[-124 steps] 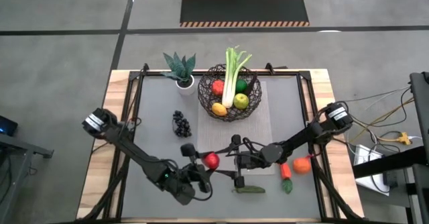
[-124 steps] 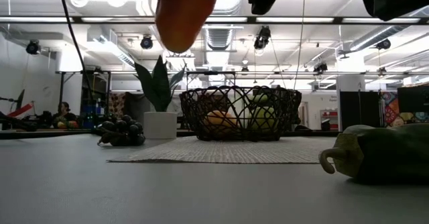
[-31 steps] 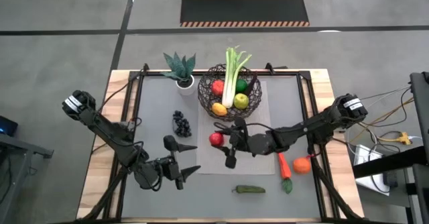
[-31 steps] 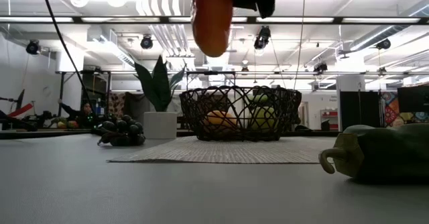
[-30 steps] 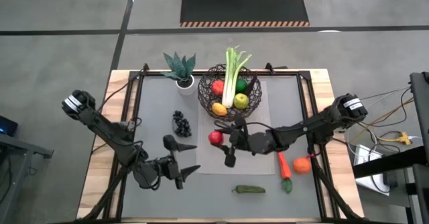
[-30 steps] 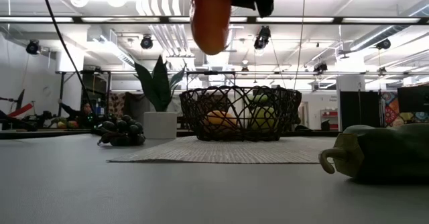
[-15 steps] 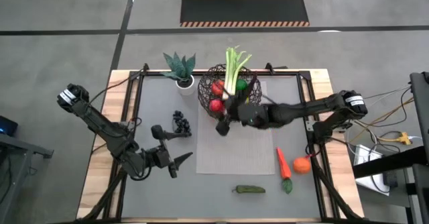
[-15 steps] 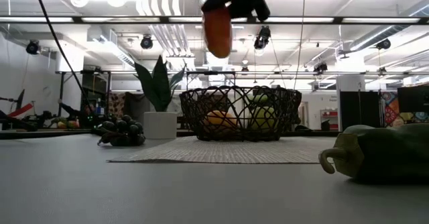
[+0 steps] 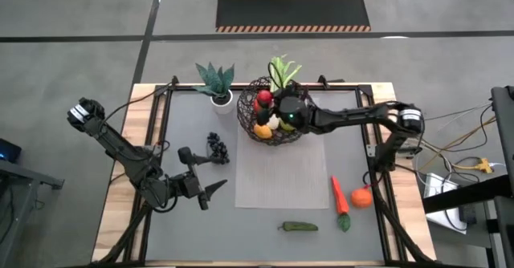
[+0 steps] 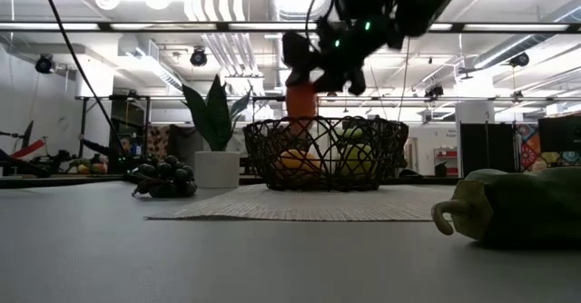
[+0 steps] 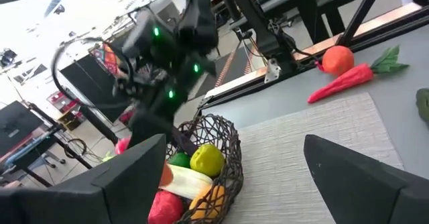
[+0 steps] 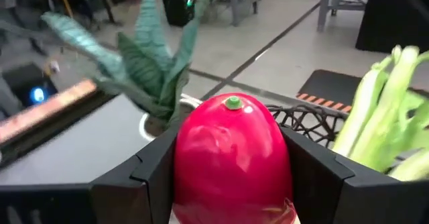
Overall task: Build produce basket
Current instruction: Put the red mango into the black wire basket, then put the green chili pepper into the black wire basket
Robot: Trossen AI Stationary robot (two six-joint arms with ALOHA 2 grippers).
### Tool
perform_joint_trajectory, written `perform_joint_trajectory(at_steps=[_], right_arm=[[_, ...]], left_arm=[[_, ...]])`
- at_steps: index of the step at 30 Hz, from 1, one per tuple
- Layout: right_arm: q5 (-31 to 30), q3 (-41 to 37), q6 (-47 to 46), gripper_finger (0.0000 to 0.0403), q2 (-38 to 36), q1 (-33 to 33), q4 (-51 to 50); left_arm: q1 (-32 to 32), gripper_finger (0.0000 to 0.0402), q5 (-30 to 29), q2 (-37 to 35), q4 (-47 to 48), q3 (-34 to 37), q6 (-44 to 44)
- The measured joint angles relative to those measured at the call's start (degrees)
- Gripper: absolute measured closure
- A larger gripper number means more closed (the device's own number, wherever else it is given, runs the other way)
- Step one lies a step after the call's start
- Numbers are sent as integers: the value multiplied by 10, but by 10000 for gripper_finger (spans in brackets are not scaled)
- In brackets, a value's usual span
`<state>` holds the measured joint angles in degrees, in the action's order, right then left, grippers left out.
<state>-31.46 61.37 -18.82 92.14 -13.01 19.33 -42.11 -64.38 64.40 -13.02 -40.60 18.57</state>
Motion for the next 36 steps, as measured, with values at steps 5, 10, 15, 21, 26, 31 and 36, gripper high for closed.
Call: perform_joint_trajectory(at_steps=[5,10,15,21,26,31,36], right_arm=[[4,-14,-12,195,59,-12,109],[6,3,-28,195,106,-8,128],[4,28,-38,192,147,-7,125],[3,41,-42,123,159,-5,118],[3,41,-42,97,154,-5,96],[15,41,-42,95,134,-5,83],[19,41,-41,94,97,-3,49]], left_arm=[[0,65,0,0,0,0,16],[0,65,0,0,0,0,17],[0,66,0,0,0,0,17],[0,65,0,0,0,0,17],[0,65,0,0,1,0,17],[0,65,0,0,0,0,14],[0,65,0,0,1,0,14]])
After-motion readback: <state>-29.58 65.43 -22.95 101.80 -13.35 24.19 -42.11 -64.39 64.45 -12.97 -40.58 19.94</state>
